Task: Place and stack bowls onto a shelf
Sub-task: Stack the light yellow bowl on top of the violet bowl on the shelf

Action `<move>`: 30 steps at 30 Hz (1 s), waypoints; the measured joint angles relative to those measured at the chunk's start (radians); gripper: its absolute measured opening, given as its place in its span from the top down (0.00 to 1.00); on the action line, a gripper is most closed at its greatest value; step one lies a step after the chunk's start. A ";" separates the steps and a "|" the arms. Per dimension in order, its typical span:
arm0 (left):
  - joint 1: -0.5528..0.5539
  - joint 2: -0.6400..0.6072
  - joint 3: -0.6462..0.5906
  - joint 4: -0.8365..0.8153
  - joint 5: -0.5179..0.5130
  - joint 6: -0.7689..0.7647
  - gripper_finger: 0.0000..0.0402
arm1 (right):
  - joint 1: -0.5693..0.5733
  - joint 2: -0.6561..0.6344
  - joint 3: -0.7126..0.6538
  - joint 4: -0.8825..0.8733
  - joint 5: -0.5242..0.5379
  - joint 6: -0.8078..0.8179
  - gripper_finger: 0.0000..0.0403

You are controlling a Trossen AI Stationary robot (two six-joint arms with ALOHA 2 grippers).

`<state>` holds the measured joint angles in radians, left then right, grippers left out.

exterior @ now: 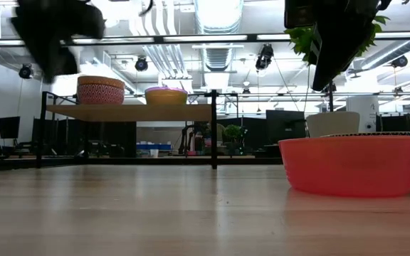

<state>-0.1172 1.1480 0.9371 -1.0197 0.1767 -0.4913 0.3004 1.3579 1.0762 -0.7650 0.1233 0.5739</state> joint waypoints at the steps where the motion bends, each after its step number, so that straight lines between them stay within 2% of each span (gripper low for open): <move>1: -0.012 0.012 0.000 -0.051 0.007 -0.069 0.91 | 0.000 0.000 0.000 0.000 0.000 -0.001 0.98; 5: -0.058 0.056 -0.008 -0.142 0.101 -0.372 0.89 | 0.000 0.000 0.000 0.000 0.008 -0.026 0.98; 8: -0.124 0.080 -0.007 -0.114 0.190 -0.463 0.84 | 0.000 0.000 0.000 0.006 0.014 -0.068 0.98; 10: -0.168 0.099 -0.005 -0.115 0.185 -0.544 0.80 | -0.002 0.000 0.000 0.017 0.038 -0.095 0.98; 14: -0.302 0.125 -0.003 -0.099 0.164 -0.812 0.72 | -0.006 -0.001 -0.001 0.037 0.082 -0.116 0.98; 20: -0.537 0.186 -0.004 -0.050 0.019 -1.124 0.61 | -0.006 -0.001 -0.001 0.073 0.132 -0.175 0.98; 24: -0.605 0.254 -0.005 -0.024 -0.027 -1.211 0.59 | -0.006 -0.002 -0.001 0.074 0.132 -0.191 0.98; 30: -0.613 0.373 -0.005 -0.002 -0.053 -1.172 0.60 | -0.006 -0.002 -0.001 0.077 0.133 -0.200 0.98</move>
<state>-0.7300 1.5214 0.9318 -1.0214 0.1241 -1.6637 0.2939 1.3560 1.0756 -0.6880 0.2558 0.3737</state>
